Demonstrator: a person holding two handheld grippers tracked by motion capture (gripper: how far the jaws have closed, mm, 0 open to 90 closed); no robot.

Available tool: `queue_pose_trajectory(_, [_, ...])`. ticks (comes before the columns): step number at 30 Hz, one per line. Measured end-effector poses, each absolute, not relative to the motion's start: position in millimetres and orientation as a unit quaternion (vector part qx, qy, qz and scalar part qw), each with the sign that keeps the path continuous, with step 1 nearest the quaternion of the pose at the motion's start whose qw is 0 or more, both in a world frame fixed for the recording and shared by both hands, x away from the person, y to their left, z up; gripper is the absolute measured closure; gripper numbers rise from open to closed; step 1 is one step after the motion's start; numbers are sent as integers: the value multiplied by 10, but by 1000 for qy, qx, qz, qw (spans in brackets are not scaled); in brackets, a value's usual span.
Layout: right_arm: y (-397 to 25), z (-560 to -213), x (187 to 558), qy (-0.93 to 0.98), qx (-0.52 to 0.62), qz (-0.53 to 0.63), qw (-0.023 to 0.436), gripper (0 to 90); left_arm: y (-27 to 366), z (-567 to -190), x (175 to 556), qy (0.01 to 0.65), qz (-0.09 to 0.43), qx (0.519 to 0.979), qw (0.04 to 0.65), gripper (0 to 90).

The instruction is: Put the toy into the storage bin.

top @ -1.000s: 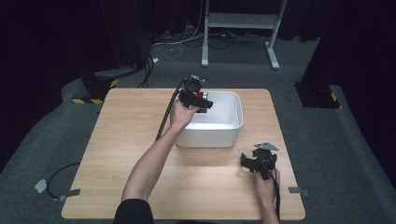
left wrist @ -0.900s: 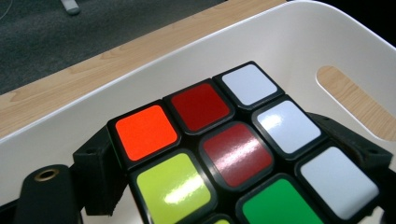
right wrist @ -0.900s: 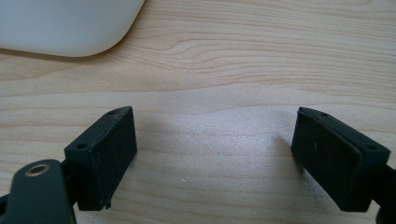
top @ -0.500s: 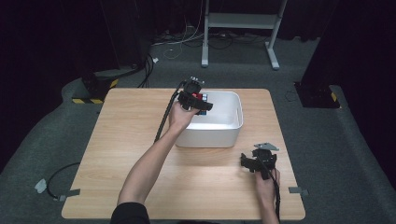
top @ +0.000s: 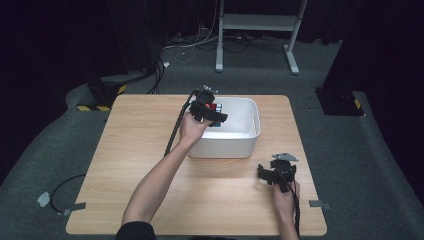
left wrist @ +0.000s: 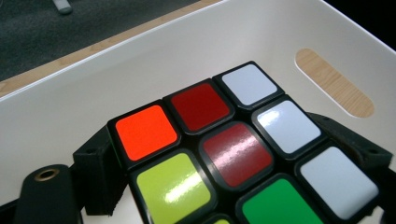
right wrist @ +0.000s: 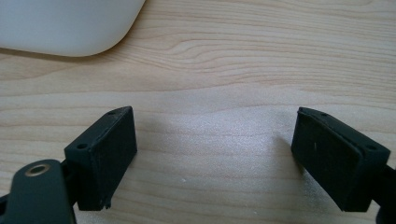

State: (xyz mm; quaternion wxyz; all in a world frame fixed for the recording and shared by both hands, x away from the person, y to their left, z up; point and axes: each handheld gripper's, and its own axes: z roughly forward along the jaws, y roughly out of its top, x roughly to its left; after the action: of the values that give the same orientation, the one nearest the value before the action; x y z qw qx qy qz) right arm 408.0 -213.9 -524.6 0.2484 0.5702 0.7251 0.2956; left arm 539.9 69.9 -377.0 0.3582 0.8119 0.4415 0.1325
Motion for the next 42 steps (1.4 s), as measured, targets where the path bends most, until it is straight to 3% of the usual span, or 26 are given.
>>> queue_pose_trajectory(42, [-2136,-5246,4078,725,571,296,247,140,790,-3743,5181,431,130,810,375,156])
